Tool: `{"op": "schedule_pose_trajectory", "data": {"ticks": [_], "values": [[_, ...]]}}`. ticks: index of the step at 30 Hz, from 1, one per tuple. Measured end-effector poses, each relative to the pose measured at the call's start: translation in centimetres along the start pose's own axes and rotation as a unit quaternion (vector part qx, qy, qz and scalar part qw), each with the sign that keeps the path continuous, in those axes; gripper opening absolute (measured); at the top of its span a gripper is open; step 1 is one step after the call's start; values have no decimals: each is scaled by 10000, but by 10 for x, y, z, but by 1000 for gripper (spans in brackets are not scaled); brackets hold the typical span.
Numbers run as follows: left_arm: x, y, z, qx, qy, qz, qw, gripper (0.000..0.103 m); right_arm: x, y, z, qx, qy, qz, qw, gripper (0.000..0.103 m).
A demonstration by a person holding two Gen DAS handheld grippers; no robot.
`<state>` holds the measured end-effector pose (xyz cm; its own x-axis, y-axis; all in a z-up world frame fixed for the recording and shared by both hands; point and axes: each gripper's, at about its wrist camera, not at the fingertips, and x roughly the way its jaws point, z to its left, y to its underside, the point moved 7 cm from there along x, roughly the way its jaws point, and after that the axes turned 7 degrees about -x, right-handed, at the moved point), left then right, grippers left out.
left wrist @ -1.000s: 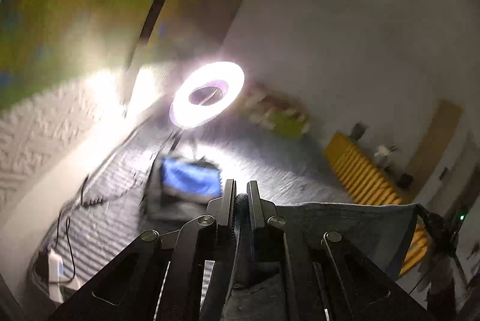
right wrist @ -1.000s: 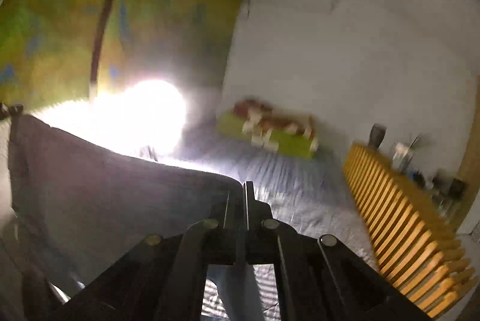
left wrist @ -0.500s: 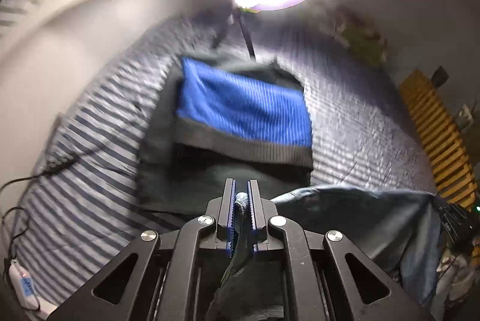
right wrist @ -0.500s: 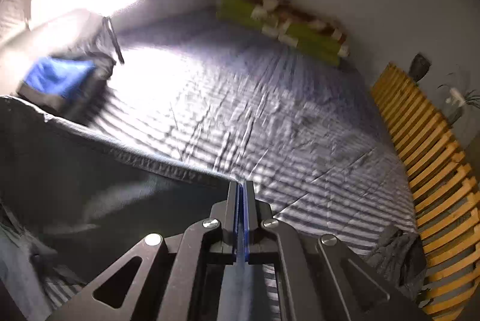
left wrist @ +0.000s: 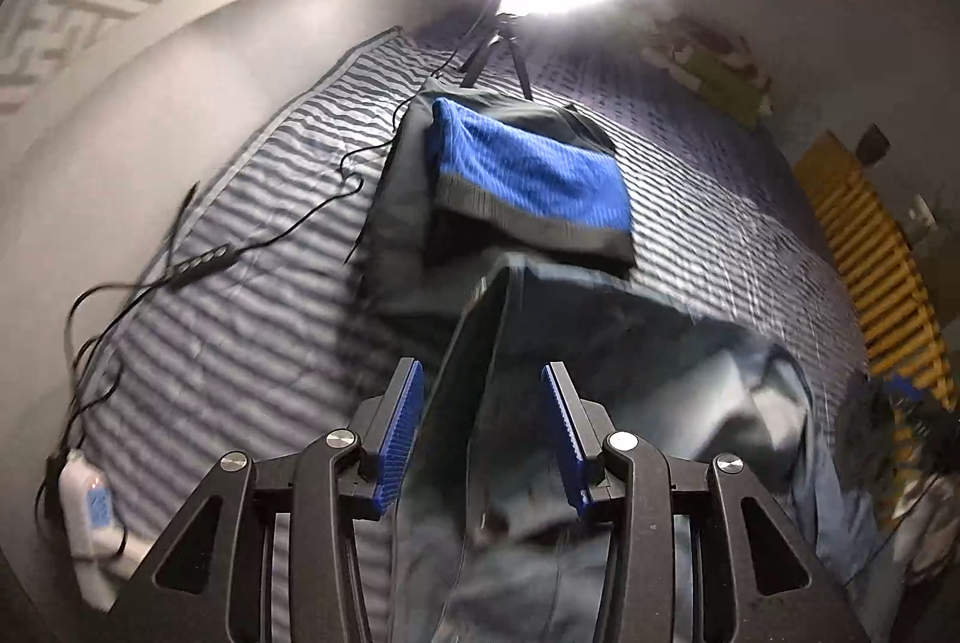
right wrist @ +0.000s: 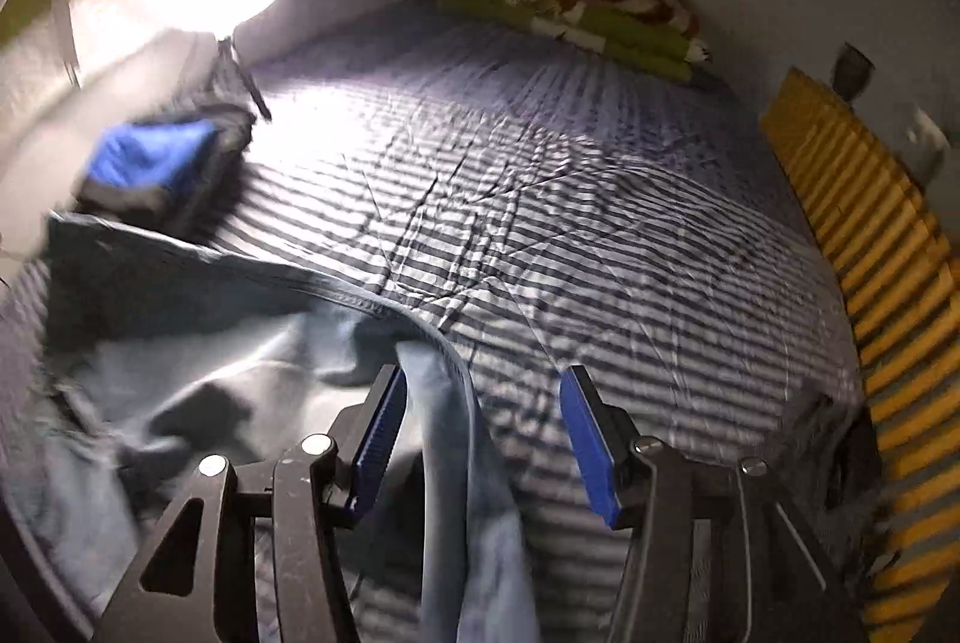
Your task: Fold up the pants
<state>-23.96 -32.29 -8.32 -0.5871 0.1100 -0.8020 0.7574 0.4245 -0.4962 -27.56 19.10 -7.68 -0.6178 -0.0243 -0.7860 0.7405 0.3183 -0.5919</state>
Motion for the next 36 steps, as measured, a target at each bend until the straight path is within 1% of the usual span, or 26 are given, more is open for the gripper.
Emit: {"op": "schedule_pose_trajectory", "data": {"ticks": [2,4,6,9,10,13,16,18,20,22,26,27,31,32,34,35,36], "values": [[-19,19,-5,95,145,8,9998,44,-38,21,-15,227,27,-181,9996,56],[-32,39,-15,224,262,25,9994,44,-75,55,-36,421,169,-285,9986,57],[-40,64,-30,394,385,81,9984,44,-99,88,-53,602,346,-266,9972,57],[-39,93,-52,556,561,232,9966,44,-131,157,-75,945,552,-126,9939,58],[-35,105,-63,652,603,307,9956,44,-136,175,-79,1017,576,-64,9931,58],[-20,134,-91,862,766,570,9917,44,-147,243,-84,1262,710,217,9892,58],[-3,155,-112,889,894,835,9885,44,-145,287,-74,1490,517,395,9867,59],[6,163,-123,855,964,970,9869,44,-134,311,-60,1434,356,620,9871,62],[13,171,-132,903,971,1034,9858,44,-120,325,-47,1239,387,817,9882,62],[17,178,-138,957,953,1087,9849,44,-109,336,-35,1132,256,978,9884,62],[20,188,-143,1048,940,1178,9830,44,-109,348,-12,1041,-95,929,9902,63],[20,189,-143,1047,933,1196,9829,44,-105,350,-7,955,-102,981,9905,63],[19,190,-142,1047,910,1210,9829,44,-89,355,6,514,111,1211,9913,63],[18,190,-141,1056,907,1200,9830,44,-84,356,10,324,255,1281,9909,63],[17,188,-139,1049,889,1185,9834,44,-72,360,9,-123,782,1435,9865,63],[18,188,-138,1037,885,1180,9836,44,-69,363,8,-252,926,1501,9840,61],[17,187,-137,1022,876,1170,9840,44,-68,363,6,-354,1067,1548,9815,54]]}}
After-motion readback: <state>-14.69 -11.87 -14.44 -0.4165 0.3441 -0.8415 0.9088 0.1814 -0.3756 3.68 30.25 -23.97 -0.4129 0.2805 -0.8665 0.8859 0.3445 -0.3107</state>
